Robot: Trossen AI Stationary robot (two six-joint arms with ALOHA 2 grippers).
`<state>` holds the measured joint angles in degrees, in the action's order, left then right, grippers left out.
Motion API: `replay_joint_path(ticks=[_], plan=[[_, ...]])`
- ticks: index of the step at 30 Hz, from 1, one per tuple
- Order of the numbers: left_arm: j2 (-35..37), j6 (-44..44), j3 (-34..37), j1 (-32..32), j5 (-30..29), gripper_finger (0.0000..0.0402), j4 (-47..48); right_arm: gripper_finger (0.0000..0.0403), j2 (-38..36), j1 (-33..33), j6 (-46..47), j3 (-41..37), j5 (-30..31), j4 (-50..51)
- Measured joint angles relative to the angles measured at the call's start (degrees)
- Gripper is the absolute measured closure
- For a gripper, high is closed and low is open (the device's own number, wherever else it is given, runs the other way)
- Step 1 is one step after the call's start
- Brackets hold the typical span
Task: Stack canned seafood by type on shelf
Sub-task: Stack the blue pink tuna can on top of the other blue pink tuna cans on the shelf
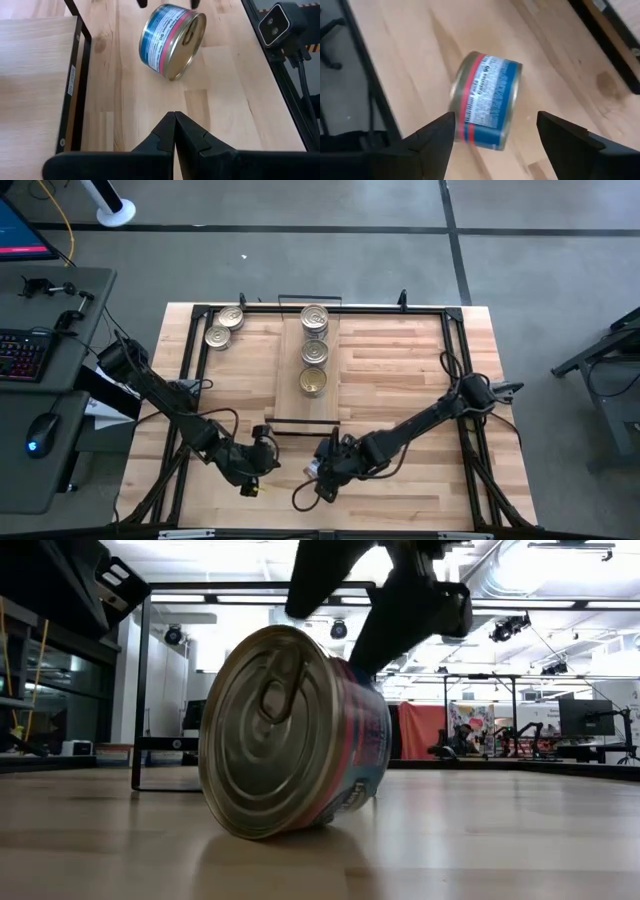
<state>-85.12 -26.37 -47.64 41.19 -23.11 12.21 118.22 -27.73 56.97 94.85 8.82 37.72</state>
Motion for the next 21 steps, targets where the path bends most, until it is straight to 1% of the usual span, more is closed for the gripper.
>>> replay_joint_path(ticks=[5,13,21], plan=[[0.0,0.0,0.0,0.0,0.0,0.0401,0.0,0.0130,0.1,0.0,0.2,0.0,3.3,0.2],[0.0,-0.6,0.0,-0.3,0.0,0.0401,0.0,0.0130,0.1,0.0,0.1,0.0,2.0,-1.8],[0.0,-2.1,0.0,-1.6,0.0,0.0401,-0.1,0.0130,-0.5,0.0,5.5,0.0,1.2,-1.8]])
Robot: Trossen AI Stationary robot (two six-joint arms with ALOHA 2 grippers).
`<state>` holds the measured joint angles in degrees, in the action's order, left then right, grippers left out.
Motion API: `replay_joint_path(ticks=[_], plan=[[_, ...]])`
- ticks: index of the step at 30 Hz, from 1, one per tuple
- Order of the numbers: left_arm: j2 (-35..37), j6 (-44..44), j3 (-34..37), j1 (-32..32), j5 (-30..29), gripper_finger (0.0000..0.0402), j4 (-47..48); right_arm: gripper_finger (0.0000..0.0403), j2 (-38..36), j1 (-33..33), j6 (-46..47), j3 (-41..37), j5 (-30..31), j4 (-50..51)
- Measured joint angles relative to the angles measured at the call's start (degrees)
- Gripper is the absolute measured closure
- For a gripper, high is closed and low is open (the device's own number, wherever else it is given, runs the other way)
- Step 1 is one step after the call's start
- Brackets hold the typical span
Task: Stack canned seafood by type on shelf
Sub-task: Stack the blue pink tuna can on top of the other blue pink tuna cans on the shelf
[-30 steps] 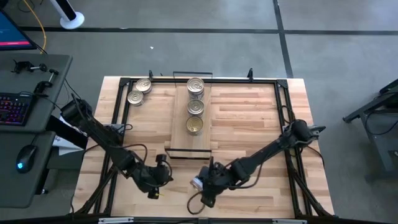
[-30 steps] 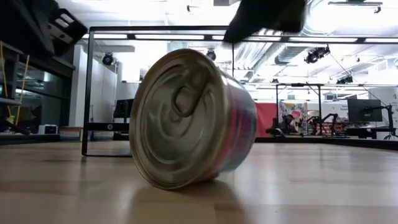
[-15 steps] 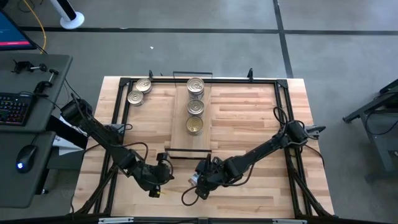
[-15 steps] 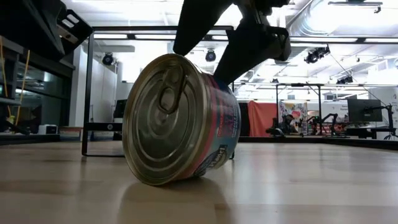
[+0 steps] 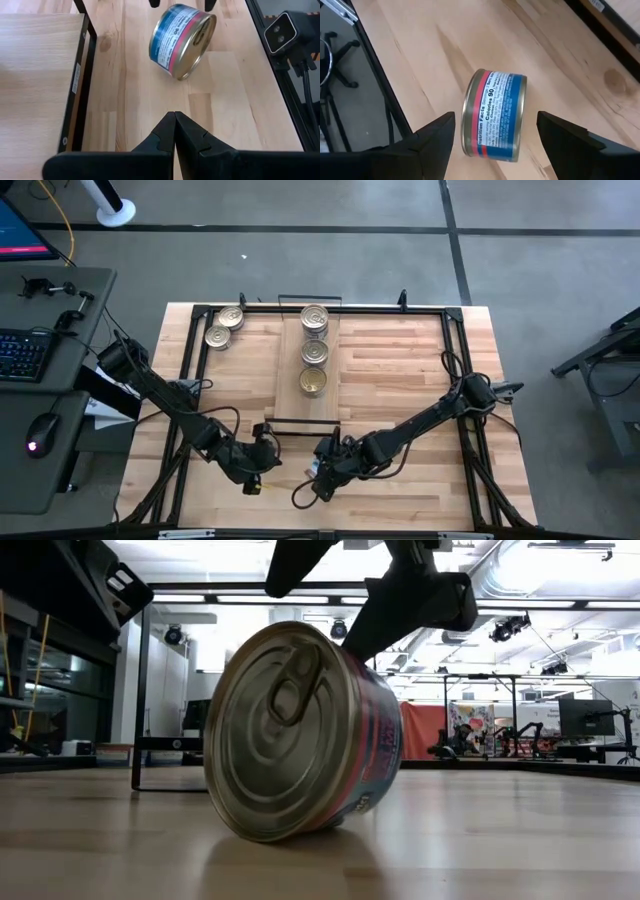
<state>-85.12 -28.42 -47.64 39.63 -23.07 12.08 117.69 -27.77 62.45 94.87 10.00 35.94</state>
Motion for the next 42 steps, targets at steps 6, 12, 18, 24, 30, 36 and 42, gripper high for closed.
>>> replay_joint_path(ticks=[6,12,18,24,30,36,42], plan=[[0.0,-0.5,0.0,-0.3,0.1,0.0401,0.0,0.0130,0.0,0.4,0.1,0.0,-0.2,-0.5],[0.0,-2.5,0.0,-0.3,0.1,0.0401,0.0,0.0129,0.0,1.6,-5.6,0.0,-7.1,-0.6],[0.0,-3.5,0.0,-0.3,0.0,0.0401,0.0,0.0088,0.0,0.6,-5.7,0.0,-3.1,0.7],[0.0,-6.7,0.0,-0.3,0.0,0.0401,0.0,0.0062,0.0,-0.1,-3.5,0.0,-2.9,1.0],[0.0,-7.4,0.0,-0.3,0.0,0.0401,0.1,0.0061,0.1,-1.7,-1.9,-0.1,0.8,0.6],[0.0,-7.5,0.0,-0.3,-0.3,0.0401,0.1,0.0061,0.2,-1.5,-1.0,-0.2,4.5,0.7],[0.0,-7.5,0.0,-0.6,-0.4,0.0401,0.1,0.0061,1.1,-1.5,-3.4,-0.2,4.5,0.1]])
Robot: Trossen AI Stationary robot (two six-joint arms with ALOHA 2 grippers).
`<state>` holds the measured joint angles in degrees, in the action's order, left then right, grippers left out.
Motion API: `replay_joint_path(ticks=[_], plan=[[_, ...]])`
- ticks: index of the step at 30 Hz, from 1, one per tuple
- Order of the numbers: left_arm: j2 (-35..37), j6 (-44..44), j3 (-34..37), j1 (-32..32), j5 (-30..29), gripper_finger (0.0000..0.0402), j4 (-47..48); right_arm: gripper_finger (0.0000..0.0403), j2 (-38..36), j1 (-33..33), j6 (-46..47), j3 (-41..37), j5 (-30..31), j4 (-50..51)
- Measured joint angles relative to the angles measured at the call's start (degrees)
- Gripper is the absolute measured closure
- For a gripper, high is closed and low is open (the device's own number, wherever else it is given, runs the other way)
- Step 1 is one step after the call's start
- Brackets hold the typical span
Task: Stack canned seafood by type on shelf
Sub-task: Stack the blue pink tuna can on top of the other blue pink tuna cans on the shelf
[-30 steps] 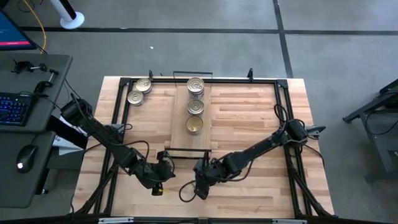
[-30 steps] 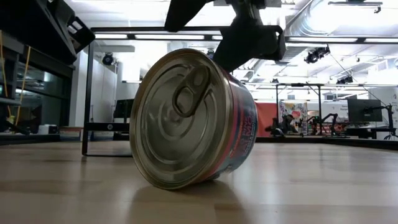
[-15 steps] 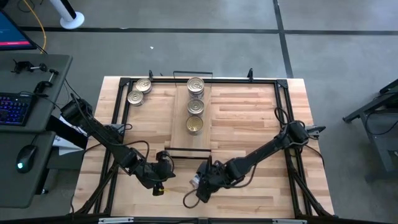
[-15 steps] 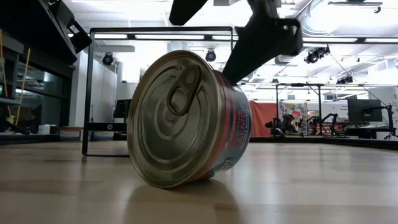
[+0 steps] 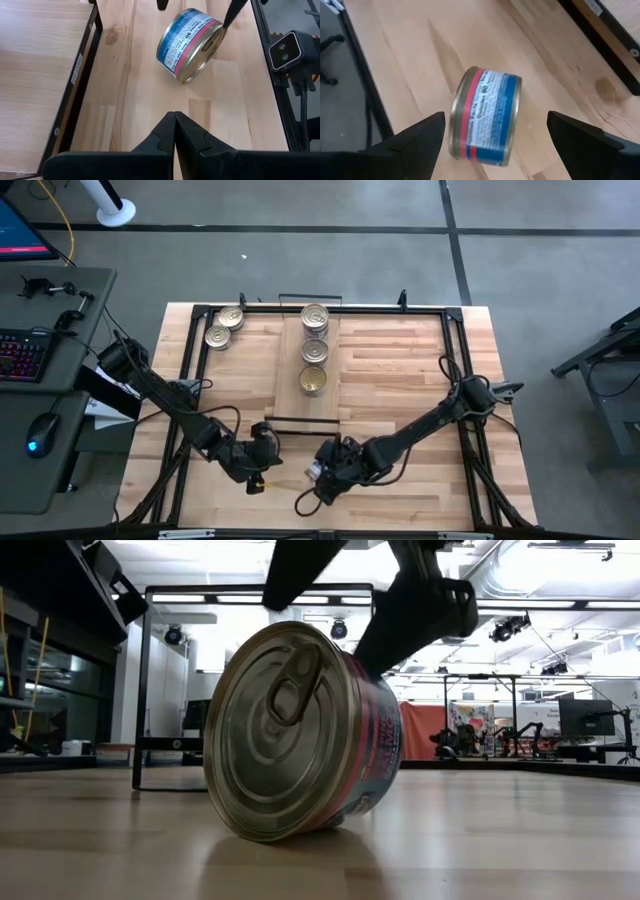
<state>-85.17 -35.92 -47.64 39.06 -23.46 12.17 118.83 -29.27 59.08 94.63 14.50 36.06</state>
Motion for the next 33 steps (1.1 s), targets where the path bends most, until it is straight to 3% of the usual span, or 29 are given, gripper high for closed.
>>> replay_joint_path(ticks=[8,17,21,26,29,33], plan=[[0.0,0.1,0.0,-1.0,-0.2,0.0402,0.2,0.0061,2.9,0.0,0.0,0.0,-0.2,-0.8],[0.0,0.1,0.0,-1.1,-0.1,0.0401,-0.2,0.0069,5.8,-0.3,-0.6,0.0,-5.2,-1.3],[0.7,0.1,-0.4,-1.1,3.4,0.0401,0.0,0.0110,5.8,-0.4,-1.2,0.6,-4.7,-1.0],[5.8,0.1,-5.1,-1.5,21.1,0.0401,8.6,0.0226,5.7,-1.8,-9.2,6.6,-3.7,3.3],[10.0,0.1,-6.5,-0.8,21.4,0.0401,18.5,0.0234,5.6,-3.4,-13.1,11.4,-4.0,10.2],[16.6,0.0,-6.8,0.8,16.0,0.0401,27.7,0.0234,5.6,-5.7,-12.8,17.4,-4.1,22.0]])
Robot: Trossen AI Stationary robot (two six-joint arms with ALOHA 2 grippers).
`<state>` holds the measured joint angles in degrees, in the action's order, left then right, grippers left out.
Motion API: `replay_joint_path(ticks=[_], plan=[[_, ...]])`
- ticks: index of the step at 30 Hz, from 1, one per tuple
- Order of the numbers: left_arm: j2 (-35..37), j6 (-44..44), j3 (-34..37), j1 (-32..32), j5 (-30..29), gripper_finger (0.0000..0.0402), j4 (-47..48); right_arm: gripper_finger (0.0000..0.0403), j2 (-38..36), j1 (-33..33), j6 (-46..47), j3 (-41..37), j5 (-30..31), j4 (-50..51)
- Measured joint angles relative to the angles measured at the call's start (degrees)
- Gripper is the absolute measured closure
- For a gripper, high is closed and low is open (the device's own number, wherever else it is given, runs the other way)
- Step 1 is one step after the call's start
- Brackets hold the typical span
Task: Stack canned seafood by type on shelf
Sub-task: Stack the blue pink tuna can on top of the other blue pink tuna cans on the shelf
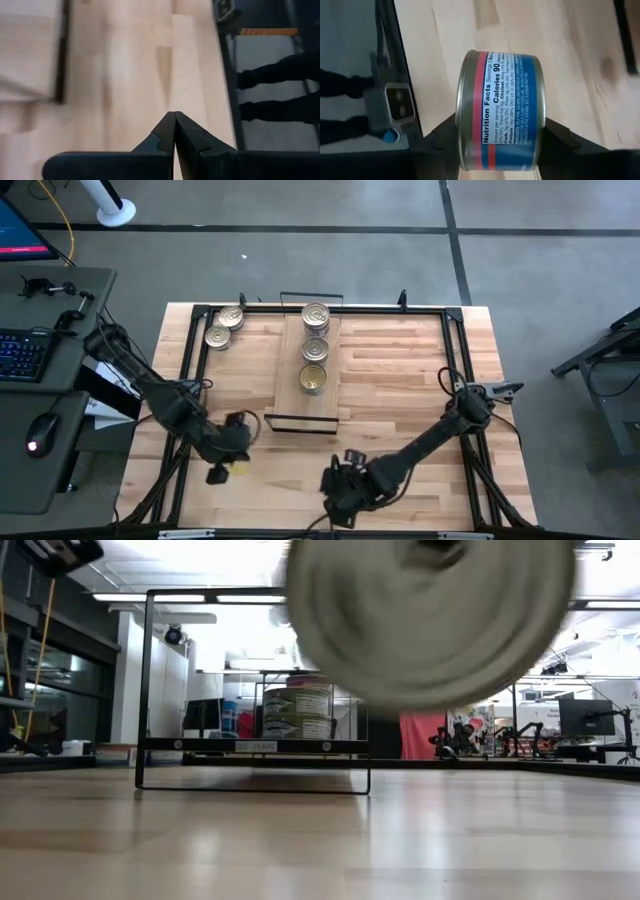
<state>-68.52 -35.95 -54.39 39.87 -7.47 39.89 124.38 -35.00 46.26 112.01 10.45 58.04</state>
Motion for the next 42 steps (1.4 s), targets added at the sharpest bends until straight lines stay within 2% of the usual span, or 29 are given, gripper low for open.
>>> replay_joint_path(ticks=[3,5,9,12,16,21,26,28,30,32,36,38,42], plan=[[4.8,-0.8,0.2,1.7,-5.2,0.0402,2.9,0.0234,-0.1,-2.2,4.6,2.5,-1.7,8.4],[7.9,-0.7,0.8,2.9,-8.5,0.0401,2.4,0.0234,-0.1,-3.9,8.7,2.6,-5.3,12.6],[12.6,0.0,2.9,4.8,-12.2,0.0401,-0.6,0.0234,-0.1,-6.9,16.4,1.4,-10.9,13.7],[14.6,0.0,4.4,6.0,-12.8,0.0401,-4.1,0.0234,-1.4,-8.1,21.2,-2.0,-13.4,14.0],[15.4,0.4,6.0,6.7,-12.8,0.0401,-8.2,0.0234,-9.5,-7.8,28.2,-11.6,-13.9,13.5],[15.3,-1.6,6.0,6.7,-15.9,0.0401,-8.6,0.0234,-28.9,-4.0,34.9,-33.1,-10.2,2.8],[15.3,-0.7,6.0,6.6,-23.6,0.0401,-12.2,0.0234,-49.4,5.4,37.1,-52.8,-0.4,-7.4],[15.3,1.3,6.0,5.6,-28.2,0.0402,-15.5,0.0234,-56.5,10.8,33.6,-59.1,4.3,-13.0],[15.3,3.4,6.0,3.5,-32.5,0.0402,-19.3,0.0234,-62.8,17.2,27.8,-64.5,6.0,-22.0],[15.3,3.5,5.9,-0.3,-34.4,0.0401,-24.1,0.0234,-67.0,24.6,21.1,-70.1,2.9,-33.3],[14.0,4.5,4.5,-11.0,-34.8,0.0401,-32.7,0.0234,-69.3,39.0,13.0,-78.2,-9.5,-57.4],[13.2,6.0,3.1,-16.4,-33.5,0.0401,-33.9,0.0234,-67.5,45.0,11.5,-79.9,-15.1,-66.6],[11.6,5.0,-0.9,-25.9,-25.8,0.0401,-33.7,0.0234,-60.0,53.1,10.4,-79.3,-23.3,-78.7]])
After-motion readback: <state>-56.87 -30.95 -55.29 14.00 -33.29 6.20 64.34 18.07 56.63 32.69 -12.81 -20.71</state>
